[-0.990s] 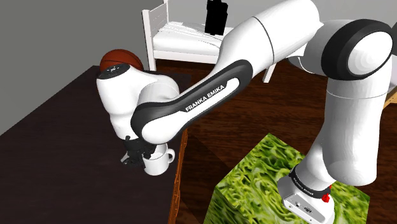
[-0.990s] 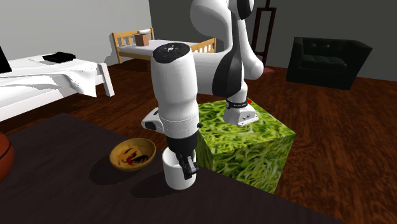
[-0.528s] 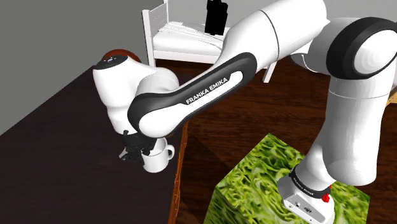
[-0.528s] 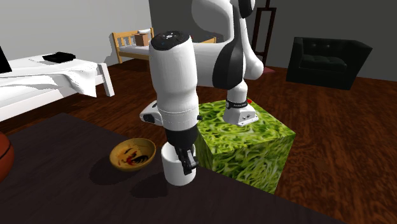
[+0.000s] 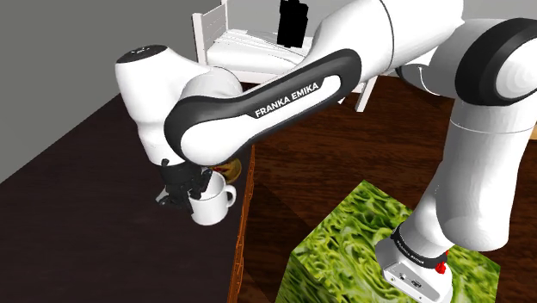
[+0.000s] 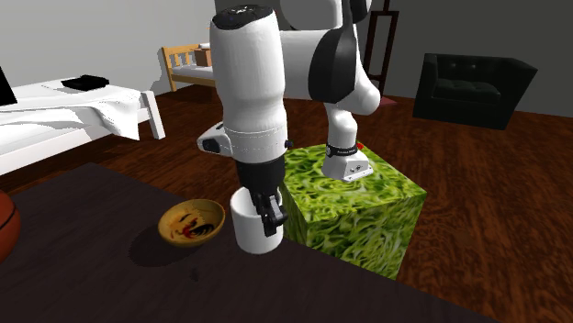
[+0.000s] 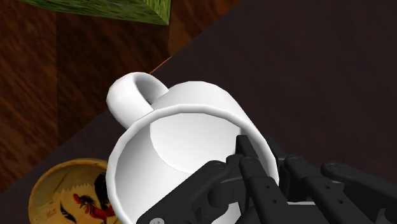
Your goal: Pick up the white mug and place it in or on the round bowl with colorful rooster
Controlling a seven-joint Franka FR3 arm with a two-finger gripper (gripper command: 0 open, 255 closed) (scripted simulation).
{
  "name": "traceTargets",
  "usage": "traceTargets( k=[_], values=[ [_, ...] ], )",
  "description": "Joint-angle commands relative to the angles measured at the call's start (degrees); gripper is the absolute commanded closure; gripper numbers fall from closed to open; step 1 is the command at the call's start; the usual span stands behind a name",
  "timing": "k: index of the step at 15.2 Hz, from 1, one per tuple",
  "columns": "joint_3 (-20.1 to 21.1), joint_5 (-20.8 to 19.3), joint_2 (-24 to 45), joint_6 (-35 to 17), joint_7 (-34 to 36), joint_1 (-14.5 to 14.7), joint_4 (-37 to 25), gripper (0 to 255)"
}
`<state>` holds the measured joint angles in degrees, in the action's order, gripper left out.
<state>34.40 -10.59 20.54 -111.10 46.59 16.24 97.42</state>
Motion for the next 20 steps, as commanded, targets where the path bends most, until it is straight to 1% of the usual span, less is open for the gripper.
traceTargets(
  k=[1,10,15,20],
  values=[
    [0.14,0.28,-0.38,1.42,-0.15,0.01,-1.10,255],
    [0.65,1.35,-1.86,7.72,-0.77,0.04,-6.21,255],
    [-1.20,1.69,-2.07,9.07,-6.96,-4.08,-7.59,255],
    [-3.17,1.32,-0.78,11.04,-12.74,-7.54,-10.92,255]
  ],
)
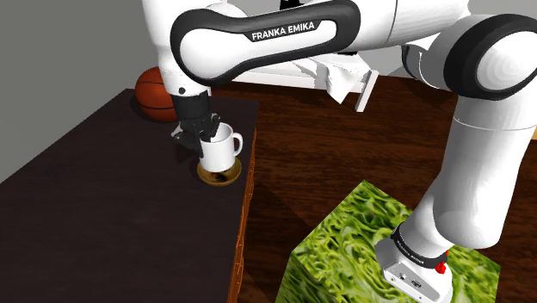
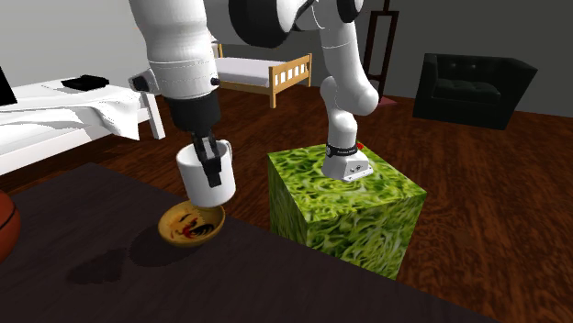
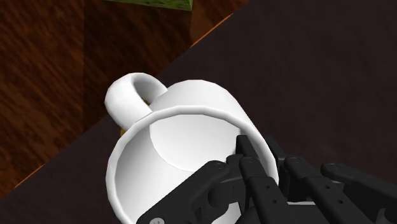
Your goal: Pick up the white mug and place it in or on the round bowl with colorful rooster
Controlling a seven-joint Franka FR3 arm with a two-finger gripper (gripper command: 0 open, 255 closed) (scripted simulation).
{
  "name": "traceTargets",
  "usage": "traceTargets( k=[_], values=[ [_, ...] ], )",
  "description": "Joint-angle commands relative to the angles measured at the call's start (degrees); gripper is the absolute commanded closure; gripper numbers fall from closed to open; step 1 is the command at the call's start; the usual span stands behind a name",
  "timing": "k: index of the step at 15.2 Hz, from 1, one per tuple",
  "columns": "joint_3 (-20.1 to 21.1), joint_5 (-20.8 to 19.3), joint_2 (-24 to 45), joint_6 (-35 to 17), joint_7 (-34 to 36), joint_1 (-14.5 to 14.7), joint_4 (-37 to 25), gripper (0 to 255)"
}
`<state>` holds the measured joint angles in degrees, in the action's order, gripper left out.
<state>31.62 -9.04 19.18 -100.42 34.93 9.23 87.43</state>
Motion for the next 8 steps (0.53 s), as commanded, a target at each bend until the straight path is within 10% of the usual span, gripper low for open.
traceTargets(
  k=[1,8],
  values=[
    [-0.80,-0.38,1.02,0.84,-2.19,-1.15,-1.85,255],
    [-2.10,-1.09,2.82,-0.59,-5.22,-3.05,-2.17,255]
  ],
)
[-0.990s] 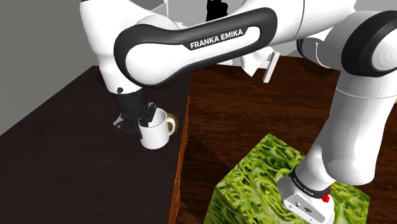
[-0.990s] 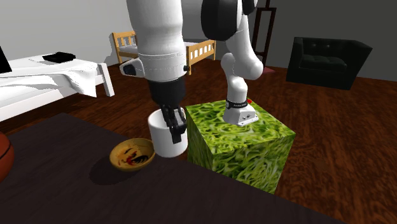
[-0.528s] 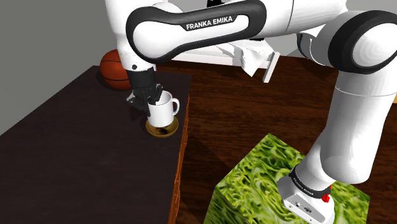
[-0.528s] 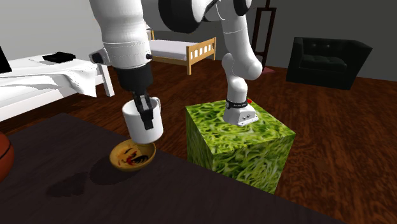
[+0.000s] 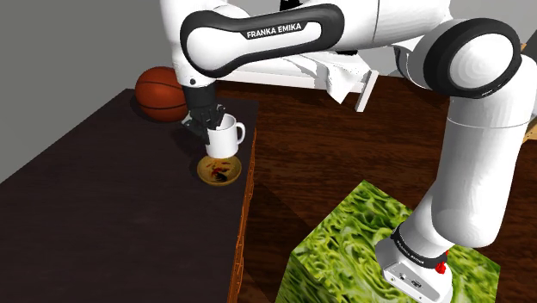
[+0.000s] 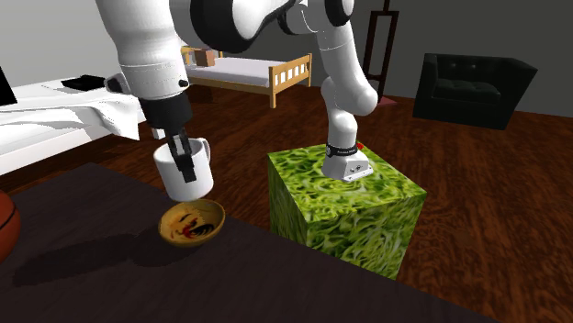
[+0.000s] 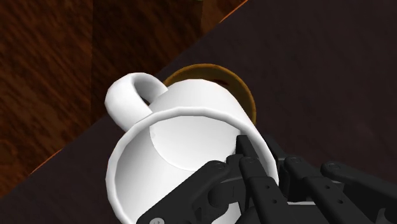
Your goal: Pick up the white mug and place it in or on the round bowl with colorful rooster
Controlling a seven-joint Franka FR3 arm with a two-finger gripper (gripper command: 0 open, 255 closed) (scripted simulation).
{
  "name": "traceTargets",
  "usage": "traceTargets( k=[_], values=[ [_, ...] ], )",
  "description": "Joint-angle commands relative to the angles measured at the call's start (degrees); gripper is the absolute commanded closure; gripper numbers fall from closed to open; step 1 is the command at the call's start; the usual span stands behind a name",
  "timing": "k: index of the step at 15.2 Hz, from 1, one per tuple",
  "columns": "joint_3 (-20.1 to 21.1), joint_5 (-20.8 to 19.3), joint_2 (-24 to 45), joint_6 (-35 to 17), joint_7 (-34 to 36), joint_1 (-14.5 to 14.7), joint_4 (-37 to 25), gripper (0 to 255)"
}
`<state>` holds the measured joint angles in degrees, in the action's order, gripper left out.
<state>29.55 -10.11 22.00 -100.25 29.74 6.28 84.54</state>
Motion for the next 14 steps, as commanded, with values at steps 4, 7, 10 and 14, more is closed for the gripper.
traceTargets(
  k=[4,7,10,14],
  values=[
    [-0.19,-0.29,0.38,-3.66,0.17,-0.26,3.31,255],
    [-0.33,-0.56,0.80,-5.77,0.36,-0.33,5.07,255],
    [-0.50,-0.89,1.33,-7.83,0.57,-0.35,6.67,255],
    [-0.72,-1.35,2.09,-10.20,0.87,-0.33,8.39,255]
  ],
)
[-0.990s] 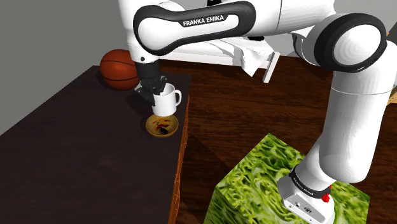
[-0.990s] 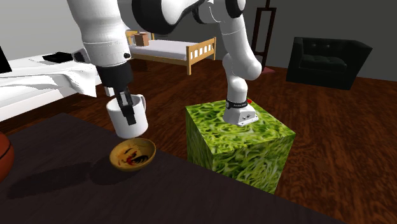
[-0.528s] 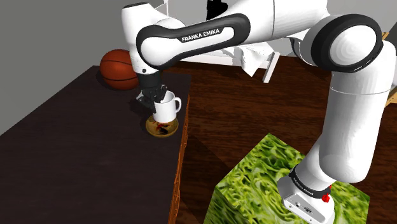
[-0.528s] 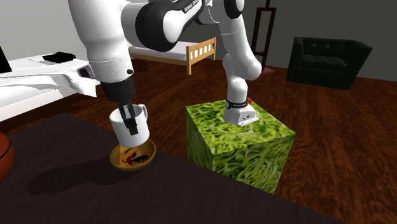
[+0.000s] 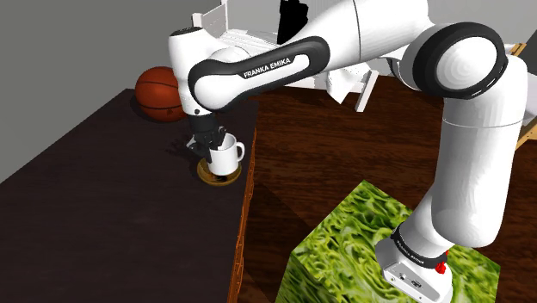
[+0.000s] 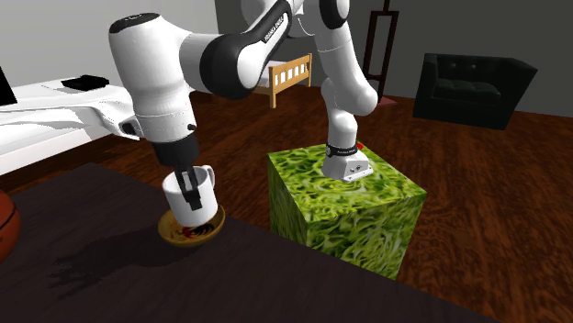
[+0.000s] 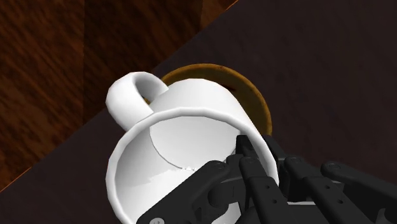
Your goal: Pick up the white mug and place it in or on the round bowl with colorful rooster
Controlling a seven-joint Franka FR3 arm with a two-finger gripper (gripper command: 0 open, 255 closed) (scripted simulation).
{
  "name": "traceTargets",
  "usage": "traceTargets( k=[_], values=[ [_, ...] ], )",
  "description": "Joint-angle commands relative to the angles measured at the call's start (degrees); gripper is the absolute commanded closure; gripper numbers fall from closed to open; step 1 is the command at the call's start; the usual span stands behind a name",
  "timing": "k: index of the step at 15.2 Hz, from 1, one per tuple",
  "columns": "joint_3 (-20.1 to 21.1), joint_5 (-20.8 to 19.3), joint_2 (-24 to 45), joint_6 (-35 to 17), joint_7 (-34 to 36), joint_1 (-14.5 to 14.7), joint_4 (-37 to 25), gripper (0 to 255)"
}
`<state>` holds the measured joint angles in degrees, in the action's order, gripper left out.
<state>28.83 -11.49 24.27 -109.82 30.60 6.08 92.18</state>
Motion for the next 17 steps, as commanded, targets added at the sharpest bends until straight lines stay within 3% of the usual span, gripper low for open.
traceTargets(
  k=[1,8,9,14,17],
  values=[
    [0.00,0.02,-0.16,-0.64,0.00,-0.12,0.74,255],
    [-0.01,0.02,-0.16,-0.63,0.00,-0.12,0.73,255],
    [-0.01,0.02,-0.17,-0.64,0.00,-0.12,0.74,0],
    [-0.01,0.02,-0.16,-0.63,0.00,-0.12,0.73,0],
    [0.36,0.72,-1.11,4.70,-0.53,0.07,-3.80,0]
  ],
)
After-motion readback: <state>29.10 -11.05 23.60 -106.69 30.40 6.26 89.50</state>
